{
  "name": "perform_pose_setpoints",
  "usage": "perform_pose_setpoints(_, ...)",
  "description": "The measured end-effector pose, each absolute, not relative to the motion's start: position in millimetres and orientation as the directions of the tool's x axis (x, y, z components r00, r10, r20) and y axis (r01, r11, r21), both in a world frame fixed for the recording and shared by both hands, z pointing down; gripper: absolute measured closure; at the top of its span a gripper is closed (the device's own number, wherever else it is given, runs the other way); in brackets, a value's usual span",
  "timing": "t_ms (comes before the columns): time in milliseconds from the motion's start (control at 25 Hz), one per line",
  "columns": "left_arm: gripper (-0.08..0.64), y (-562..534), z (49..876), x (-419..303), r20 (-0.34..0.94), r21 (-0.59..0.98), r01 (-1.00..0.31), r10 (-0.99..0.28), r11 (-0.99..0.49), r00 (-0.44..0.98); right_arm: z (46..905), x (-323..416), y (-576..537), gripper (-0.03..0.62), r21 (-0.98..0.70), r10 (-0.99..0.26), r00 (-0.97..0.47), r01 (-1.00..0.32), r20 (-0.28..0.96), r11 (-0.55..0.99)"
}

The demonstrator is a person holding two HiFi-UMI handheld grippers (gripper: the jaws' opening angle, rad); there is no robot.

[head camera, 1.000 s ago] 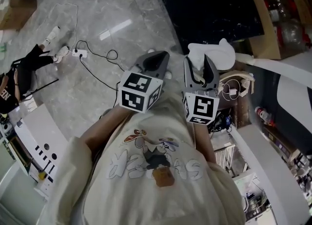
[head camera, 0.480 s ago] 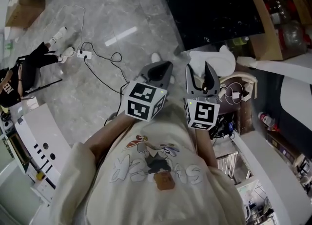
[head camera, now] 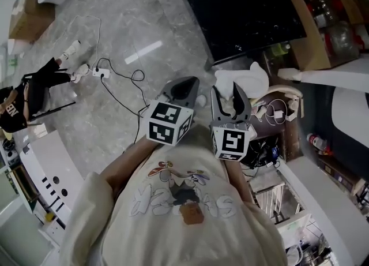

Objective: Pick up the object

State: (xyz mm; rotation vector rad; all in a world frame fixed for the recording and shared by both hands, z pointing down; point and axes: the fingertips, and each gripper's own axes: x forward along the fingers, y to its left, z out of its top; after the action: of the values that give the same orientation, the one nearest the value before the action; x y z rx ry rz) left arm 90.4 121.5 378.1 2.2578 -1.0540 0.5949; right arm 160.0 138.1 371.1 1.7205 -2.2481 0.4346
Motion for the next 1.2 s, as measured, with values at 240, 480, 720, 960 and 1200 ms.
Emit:
perform_pose_setpoints(240, 0.548, 129.0, 381.5, 89.4, 0.609, 0.319, -0.796, -0.532, -0.515, 0.588, 365.1, 149.6, 142.4, 0.362, -0.081, -0.881, -0.276, -0.961, 0.384, 0.265)
perform_pose_setpoints(480, 0.548, 129.9, 375.6, 86.1, 0.588, 0.311, -0.794, -0.55, -0.523, 0.593, 365.1, 140.5, 147.6, 0.362, -0.041, -0.874, -0.287, -0.955, 0.391, 0.295)
perform_pose_setpoints(720, 0.546, 126.2, 368.4, 81.3, 0.568, 0.311, -0.801, -0.576, -0.512, 0.588, 359.1, 140.5, 144.4, 0.362, -0.026, -0.881, -0.283, -0.955, 0.379, 0.296)
perform_pose_setpoints(960, 0.548, 126.9, 366.9, 79.0, 0.57, 0.313, -0.805, -0.578, -0.504, 0.584, 358.7, 142.1, 144.4, 0.362, -0.029, -0.882, -0.282, -0.956, 0.378, 0.293)
perform_pose_setpoints(1200, 0.548, 125.0, 361.6, 80.7, 0.56, 0.294, -0.802, -0.586, -0.52, 0.586, 354.9, 139.6, 141.6, 0.362, -0.032, -0.885, -0.293, -0.953, 0.362, 0.303)
